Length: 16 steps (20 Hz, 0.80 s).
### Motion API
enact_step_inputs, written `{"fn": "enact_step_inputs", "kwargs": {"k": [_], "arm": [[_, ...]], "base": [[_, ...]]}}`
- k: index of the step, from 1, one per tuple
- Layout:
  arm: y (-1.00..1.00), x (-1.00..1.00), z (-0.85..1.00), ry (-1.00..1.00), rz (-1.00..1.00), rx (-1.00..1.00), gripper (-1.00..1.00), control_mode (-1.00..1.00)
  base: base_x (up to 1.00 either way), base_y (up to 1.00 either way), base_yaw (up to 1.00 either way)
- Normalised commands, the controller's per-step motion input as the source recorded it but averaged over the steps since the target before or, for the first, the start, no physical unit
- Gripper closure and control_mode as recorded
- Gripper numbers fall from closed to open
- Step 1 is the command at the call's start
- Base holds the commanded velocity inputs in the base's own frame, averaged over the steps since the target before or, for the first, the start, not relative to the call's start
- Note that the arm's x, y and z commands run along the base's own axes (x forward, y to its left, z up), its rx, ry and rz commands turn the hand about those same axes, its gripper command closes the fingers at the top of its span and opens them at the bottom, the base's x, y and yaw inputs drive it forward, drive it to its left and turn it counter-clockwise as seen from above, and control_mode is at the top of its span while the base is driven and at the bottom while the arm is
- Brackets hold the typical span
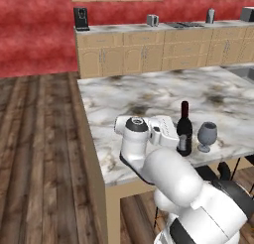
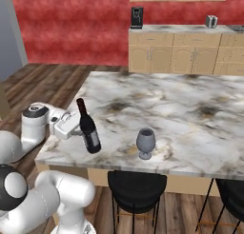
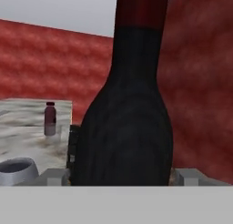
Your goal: There is a wine glass and glass cup on the dining counter. Place the wine bottle next to the wine glass and the juice bottle next to the glass cup.
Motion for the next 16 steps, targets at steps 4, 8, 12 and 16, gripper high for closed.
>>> {"fn": "enact_step_inputs", "kwargs": {"k": [4,8,12,16], "arm": [[-0.2,0.24,-0.28,-0.02,-0.13,-0.09,1.0,-1.0],[-0.31,0.09,-0.28,-0.08,-0.09,0.0,1.0,-1.0],[-0.28,0.05,-0.19,-0.09,-0.08,0.0,1.0,-1.0],[-0.3,0.08,-0.07,0.0,-0.06,0.01,1.0,-1.0]], "base": [[0.0,0.0,0.0],[0.0,0.0,0.0],[0.0,0.0,0.0],[0.0,0.0,0.0]]}}
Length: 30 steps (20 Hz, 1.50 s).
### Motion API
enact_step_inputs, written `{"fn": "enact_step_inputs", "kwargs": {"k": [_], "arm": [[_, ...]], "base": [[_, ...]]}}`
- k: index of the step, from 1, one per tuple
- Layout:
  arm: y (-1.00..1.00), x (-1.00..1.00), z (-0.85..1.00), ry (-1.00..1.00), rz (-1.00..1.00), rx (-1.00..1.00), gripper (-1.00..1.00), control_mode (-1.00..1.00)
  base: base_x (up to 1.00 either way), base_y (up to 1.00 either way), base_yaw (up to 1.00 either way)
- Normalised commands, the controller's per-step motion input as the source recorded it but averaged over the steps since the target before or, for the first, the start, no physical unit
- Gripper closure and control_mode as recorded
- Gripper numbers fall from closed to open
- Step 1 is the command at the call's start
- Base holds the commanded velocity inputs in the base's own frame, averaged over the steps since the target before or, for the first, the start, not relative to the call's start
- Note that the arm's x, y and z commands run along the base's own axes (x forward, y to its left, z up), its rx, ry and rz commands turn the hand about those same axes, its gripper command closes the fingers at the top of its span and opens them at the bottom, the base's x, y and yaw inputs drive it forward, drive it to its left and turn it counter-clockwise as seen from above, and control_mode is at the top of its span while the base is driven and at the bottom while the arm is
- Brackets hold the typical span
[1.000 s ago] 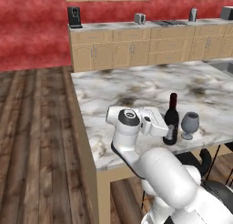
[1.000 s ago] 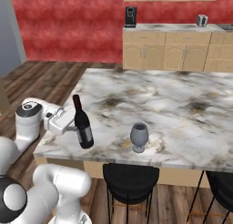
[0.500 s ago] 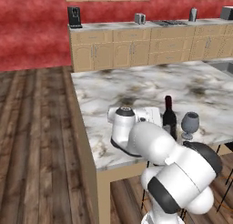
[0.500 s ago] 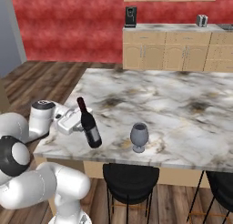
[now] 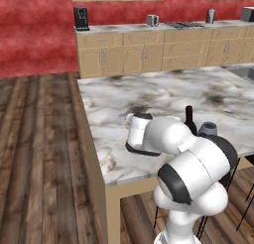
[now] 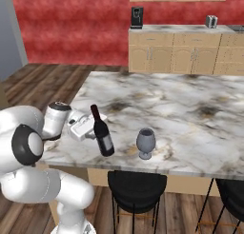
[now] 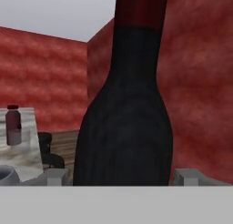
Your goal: There is a wine glass and glass cup on the dining counter. Place the wine bottle next to the wine glass and the juice bottle next to the glass cup.
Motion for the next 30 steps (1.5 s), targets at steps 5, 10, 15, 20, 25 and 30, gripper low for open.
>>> {"fn": "enact_step_inputs", "kwargs": {"k": [5,10,15,20,25,30], "arm": [[-0.28,0.07,-0.02,0.0,-0.01,0.07,1.0,-1.0],[-0.18,0.01,-0.11,-0.07,0.0,0.02,1.0,-1.0],[-0.19,0.05,-0.17,-0.09,0.0,0.0,1.0,-1.0],[-0.19,0.16,-0.23,-0.05,0.0,0.0,1.0,-1.0],[-0.1,0.26,-0.28,-0.06,0.0,0.0,1.0,-1.0],[-0.05,0.3,-0.32,-0.07,0.0,0.0,1.0,-1.0]], "base": [[0.0,0.0,0.0],[0.0,0.0,0.0],[0.0,0.0,0.0],[0.0,0.0,0.0],[0.0,0.0,0.0],[0.0,0.0,0.0]]}}
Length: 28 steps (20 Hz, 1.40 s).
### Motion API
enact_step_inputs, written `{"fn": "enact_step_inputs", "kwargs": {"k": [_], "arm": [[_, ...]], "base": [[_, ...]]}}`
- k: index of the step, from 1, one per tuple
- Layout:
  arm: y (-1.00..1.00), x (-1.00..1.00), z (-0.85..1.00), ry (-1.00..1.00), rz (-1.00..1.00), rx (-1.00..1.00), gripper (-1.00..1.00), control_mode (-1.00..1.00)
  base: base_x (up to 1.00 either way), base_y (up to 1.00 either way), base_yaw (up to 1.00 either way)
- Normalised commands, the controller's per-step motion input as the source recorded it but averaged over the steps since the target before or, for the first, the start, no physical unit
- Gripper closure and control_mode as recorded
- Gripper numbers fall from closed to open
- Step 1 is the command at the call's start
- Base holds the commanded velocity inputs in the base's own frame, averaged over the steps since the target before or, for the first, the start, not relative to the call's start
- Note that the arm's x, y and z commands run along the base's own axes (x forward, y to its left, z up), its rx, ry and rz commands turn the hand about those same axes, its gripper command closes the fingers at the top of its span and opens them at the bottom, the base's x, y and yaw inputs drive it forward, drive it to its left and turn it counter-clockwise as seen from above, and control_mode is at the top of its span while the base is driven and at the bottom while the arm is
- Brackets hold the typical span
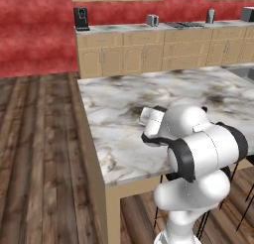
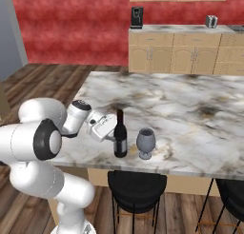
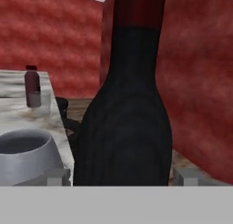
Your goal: There is a wine glass and glass cup on the dining counter. Place the wine bottle next to the wine glass and the juice bottle next to the glass cup.
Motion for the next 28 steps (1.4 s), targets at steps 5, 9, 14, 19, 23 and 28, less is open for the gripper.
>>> {"fn": "enact_step_inputs", "kwargs": {"k": [5,9,14,19,23,28], "arm": [[0.0,0.23,-0.34,-0.11,0.0,0.0,1.0,-1.0],[0.0,0.2,-0.34,-0.09,0.0,0.0,1.0,-1.0],[0.0,0.22,-0.35,-0.05,0.0,0.0,1.0,-1.0],[0.0,0.22,-0.35,-0.01,0.0,-0.03,1.0,-1.0],[0.0,0.23,-0.34,-0.05,0.0,-0.07,1.0,-1.0],[0.0,0.21,-0.3,-0.09,0.0,-0.09,1.0,-1.0]], "base": [[0.0,0.0,0.0],[0.0,0.0,0.0],[0.0,0.0,0.0],[0.0,0.0,0.0],[0.0,0.0,0.0],[0.0,0.0,0.0]]}}
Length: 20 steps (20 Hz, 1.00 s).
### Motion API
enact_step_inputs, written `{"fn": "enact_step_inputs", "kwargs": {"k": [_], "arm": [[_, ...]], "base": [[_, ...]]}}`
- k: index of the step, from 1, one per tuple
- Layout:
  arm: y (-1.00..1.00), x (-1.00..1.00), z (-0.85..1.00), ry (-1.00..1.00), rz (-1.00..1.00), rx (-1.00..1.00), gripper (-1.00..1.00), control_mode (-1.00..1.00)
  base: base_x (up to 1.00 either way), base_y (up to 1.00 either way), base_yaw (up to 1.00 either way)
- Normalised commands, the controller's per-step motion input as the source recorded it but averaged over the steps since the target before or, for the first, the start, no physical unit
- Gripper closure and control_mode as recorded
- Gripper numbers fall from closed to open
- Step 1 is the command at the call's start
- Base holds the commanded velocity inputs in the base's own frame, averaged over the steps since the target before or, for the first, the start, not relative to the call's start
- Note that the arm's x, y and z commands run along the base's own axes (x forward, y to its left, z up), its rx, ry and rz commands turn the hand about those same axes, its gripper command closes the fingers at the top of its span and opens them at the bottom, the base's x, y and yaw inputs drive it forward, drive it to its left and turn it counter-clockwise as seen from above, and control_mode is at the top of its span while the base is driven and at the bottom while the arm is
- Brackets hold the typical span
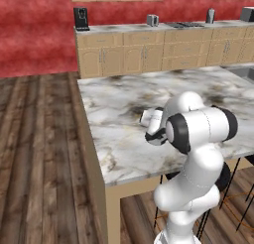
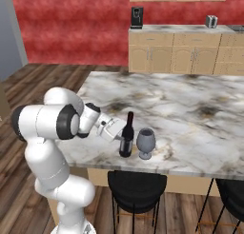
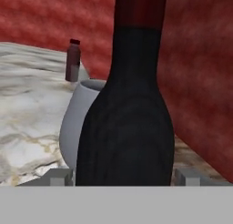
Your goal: There is a wine glass and glass cup on the dining counter. Place the wine bottle next to the wine glass and the juice bottle next to the glass cup.
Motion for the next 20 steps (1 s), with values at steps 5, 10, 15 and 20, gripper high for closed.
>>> {"fn": "enact_step_inputs", "kwargs": {"k": [5,10,15,20], "arm": [[0.0,0.18,-0.3,-0.11,0.0,-0.09,1.0,-1.0],[0.06,0.03,-0.37,-0.14,0.0,-0.08,1.0,-1.0],[0.12,0.0,-0.41,-0.18,0.0,-0.08,1.0,-1.0],[0.12,0.0,-0.39,-0.19,-0.03,-0.07,1.0,-1.0]], "base": [[0.0,0.0,0.0],[0.0,0.0,0.0],[0.0,0.0,0.0],[0.0,0.0,0.0]]}}
